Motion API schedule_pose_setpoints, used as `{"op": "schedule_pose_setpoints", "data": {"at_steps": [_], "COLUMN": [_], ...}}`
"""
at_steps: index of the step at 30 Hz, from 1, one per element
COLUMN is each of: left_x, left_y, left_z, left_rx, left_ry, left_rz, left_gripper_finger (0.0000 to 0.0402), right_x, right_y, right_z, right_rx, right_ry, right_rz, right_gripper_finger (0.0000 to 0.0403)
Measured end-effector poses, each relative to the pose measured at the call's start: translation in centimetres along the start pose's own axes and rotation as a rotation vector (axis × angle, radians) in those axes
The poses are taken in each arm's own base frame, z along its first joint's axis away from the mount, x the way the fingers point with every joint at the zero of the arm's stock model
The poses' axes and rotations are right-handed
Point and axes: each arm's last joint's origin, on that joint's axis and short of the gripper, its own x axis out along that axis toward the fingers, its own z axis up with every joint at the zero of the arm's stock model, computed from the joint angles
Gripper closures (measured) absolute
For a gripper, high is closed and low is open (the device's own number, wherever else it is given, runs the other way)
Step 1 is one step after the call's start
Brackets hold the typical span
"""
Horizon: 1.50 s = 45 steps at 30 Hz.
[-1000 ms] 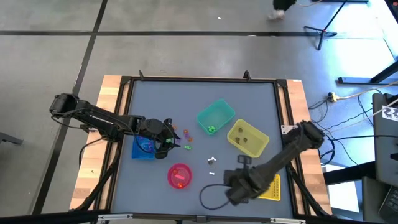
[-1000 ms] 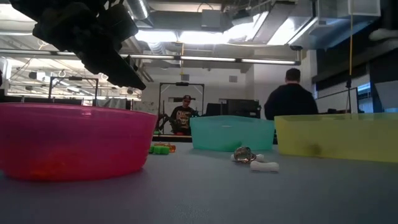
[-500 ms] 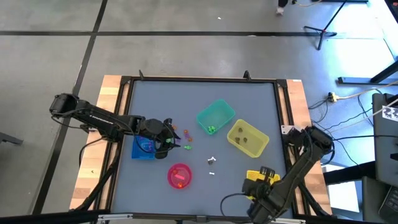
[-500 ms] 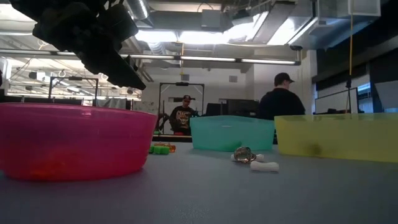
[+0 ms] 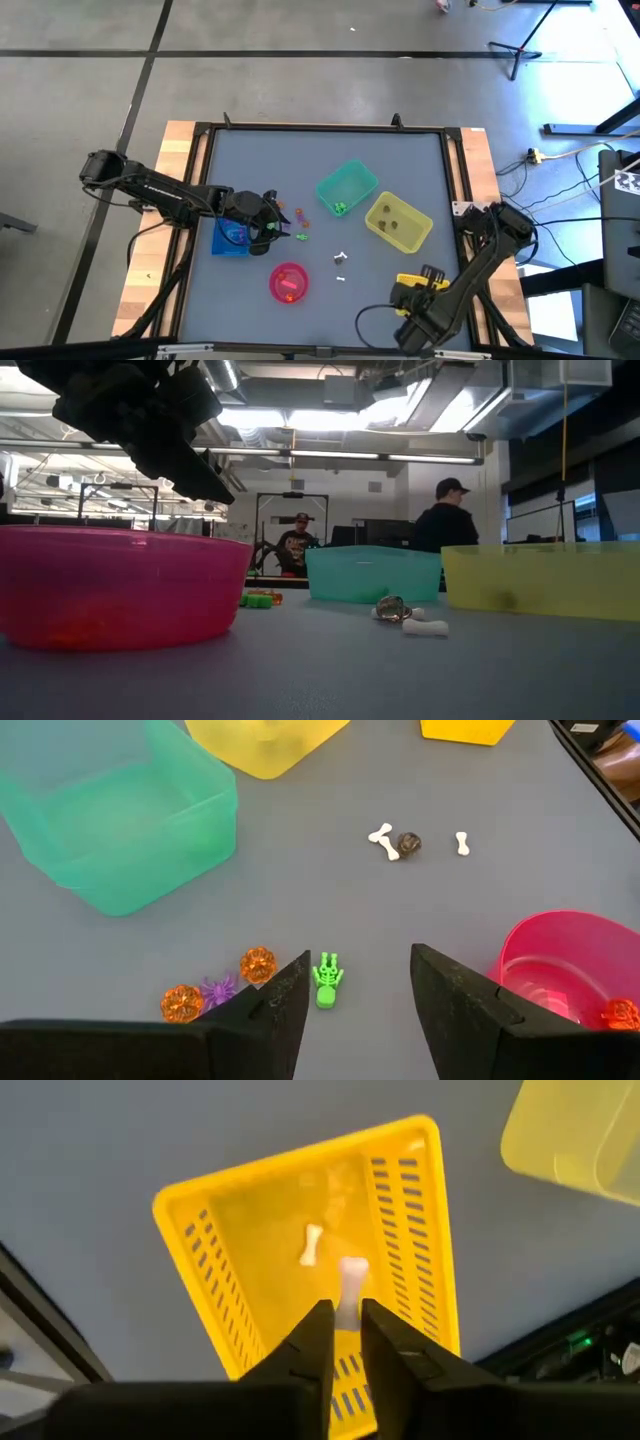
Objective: Sort Halloween decoration
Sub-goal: Put the white bone toy into the yellow bin
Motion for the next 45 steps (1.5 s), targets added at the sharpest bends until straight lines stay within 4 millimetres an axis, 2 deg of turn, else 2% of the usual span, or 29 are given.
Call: {"op": "schedule_pose_setpoints", "data": {"at_steps": [10,14,18,22,26,35,40,45], "left_x": [0.0,0.0,0.0,0.0,0.0,0.0,0.0,0.0], "left_y": [0.0,0.0,0.0,0.0,0.0,0.0,0.0,0.0], "left_z": [0.0,0.0,0.0,0.0,0.0,0.0,0.0,0.0], "left_rx": [0.0,0.0,0.0,0.0,0.0,0.0,0.0,0.0], "left_ry": [0.001,0.001,0.001,0.001,0.001,0.001,0.002,0.001], "left_rz": [0.0,0.0,0.0,0.0,0.0,0.0,0.0,0.001], "left_gripper_finger": [0.0245,0.0245,0.0245,0.0245,0.0245,0.0245,0.0245,0.0245], "right_x": [0.1,0.1,0.1,-0.5,-1.6,-2.8,-2.4,0.0], "right_y": [-0.3,-0.3,-0.7,-1.3,-2.0,-1.3,-1.7,-2.9], "right_z": [-0.1,-0.1,0.9,2.8,5.3,12.0,14.3,15.3], "right_rx": [0.008,-0.007,0.026,0.071,0.045,-0.005,-0.08,-0.053], "right_ry": [0.018,0.018,0.043,0.043,-0.008,-0.458,-0.553,-0.502], "right_rz": [-0.032,-0.033,-0.022,0.005,0.056,0.273,0.325,0.285], "right_gripper_finger": [0.0245,0.0222,0.0214,0.0216,0.0216,0.0216,0.0216,0.0216]}}
